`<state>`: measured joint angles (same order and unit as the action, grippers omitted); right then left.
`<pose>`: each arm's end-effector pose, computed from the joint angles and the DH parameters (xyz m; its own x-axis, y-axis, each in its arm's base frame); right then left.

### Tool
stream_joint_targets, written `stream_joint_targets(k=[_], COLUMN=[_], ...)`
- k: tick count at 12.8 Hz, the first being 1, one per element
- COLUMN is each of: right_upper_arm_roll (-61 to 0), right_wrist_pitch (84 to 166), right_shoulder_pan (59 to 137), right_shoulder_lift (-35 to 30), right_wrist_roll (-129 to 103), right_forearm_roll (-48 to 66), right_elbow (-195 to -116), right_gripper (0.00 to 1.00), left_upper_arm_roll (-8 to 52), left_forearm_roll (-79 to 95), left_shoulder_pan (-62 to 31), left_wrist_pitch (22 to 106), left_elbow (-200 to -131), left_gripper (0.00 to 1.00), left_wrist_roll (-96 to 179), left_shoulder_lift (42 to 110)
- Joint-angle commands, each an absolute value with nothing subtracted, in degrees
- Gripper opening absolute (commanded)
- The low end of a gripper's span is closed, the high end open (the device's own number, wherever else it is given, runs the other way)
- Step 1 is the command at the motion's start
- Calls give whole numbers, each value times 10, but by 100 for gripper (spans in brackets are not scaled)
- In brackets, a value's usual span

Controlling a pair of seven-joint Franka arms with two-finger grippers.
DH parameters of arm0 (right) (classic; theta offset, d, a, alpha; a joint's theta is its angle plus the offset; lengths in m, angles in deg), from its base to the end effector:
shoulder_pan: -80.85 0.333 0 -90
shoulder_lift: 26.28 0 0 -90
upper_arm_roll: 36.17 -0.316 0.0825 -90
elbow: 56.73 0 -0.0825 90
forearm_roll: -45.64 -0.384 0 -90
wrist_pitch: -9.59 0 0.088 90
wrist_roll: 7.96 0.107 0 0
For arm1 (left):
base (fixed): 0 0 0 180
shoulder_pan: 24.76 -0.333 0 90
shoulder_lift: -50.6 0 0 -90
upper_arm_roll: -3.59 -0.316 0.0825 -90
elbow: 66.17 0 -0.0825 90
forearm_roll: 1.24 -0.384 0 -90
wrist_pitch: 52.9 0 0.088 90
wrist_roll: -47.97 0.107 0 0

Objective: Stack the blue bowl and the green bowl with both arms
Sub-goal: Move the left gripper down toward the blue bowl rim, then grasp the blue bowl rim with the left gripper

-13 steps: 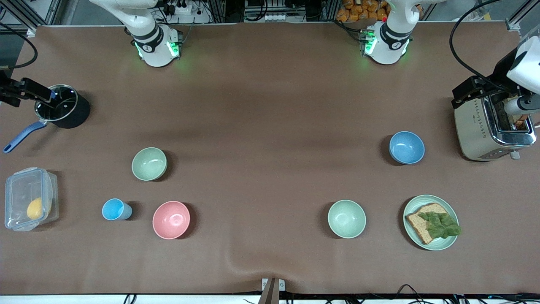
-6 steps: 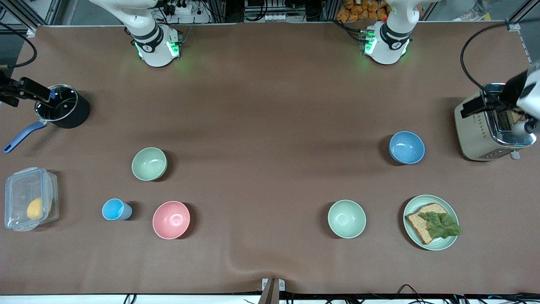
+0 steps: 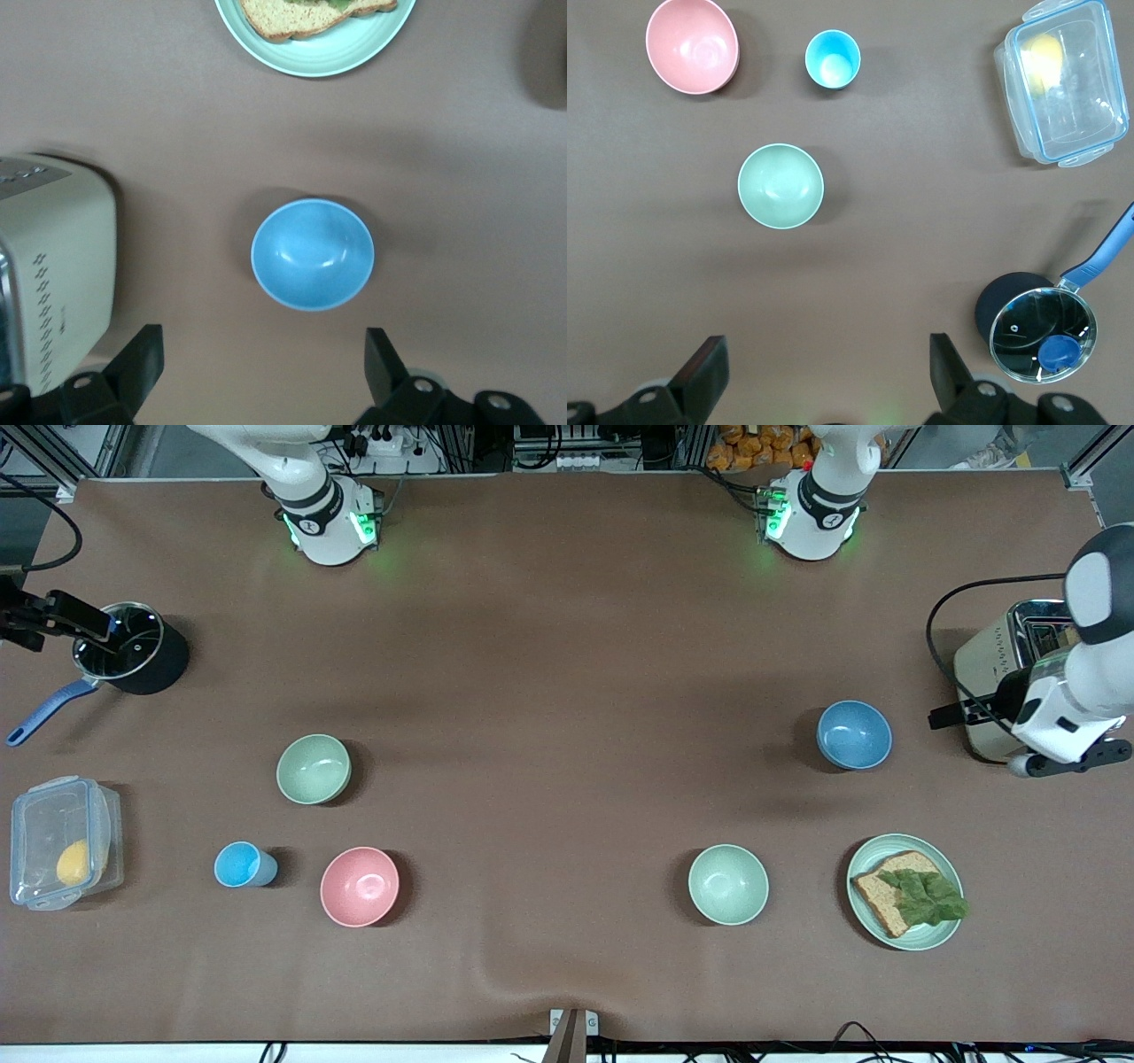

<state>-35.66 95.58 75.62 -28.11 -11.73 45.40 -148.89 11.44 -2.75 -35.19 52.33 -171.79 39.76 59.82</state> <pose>0.5338 -0.0533 0.6184 0.9966 -0.0338 -0.0752 -0.0346 -0.9994 -0.0094 0.5831 0.0314 0.4259 0.9704 0.1779 -0.1634 0.1761 -0.9840 -0.0256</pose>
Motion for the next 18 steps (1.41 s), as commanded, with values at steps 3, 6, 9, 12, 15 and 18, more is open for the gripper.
stream_joint_targets(k=[3, 6, 9, 12, 15, 18], right_upper_arm_roll=[-356, -356, -356, -356, -356, -356], right_wrist_pitch=[954, 954, 954, 954, 954, 953], right_shoulder_pan=[761, 760, 760, 760, 760, 760], right_shoulder_lift=[-274, -272, -272, -271, -267, -266], right_wrist_roll=[-106, -106, -106, -106, -106, -106], right_forearm_roll=[459, 459, 459, 459, 459, 458], right_elbow=[-1485, -1487, -1488, -1493, -1493, -1493], right_gripper=[100, 100, 100, 100, 100, 100], left_upper_arm_roll=[118, 118, 118, 118, 118, 118], left_forearm_roll=[-39, -46, -63, -68, -68, -68], left_shoulder_pan=[-367, -373, -387, -388, -398, -398], left_wrist_pitch=[684, 719, 730, 751, 762, 763], left_elbow=[-1858, -1877, -1882, -1883, -1888, -1889], left_gripper=[100, 100, 100, 100, 100, 83], left_wrist_roll=[405, 411, 415, 416, 416, 416], left_shoulder_lift=[598, 632, 664, 692, 705, 715])
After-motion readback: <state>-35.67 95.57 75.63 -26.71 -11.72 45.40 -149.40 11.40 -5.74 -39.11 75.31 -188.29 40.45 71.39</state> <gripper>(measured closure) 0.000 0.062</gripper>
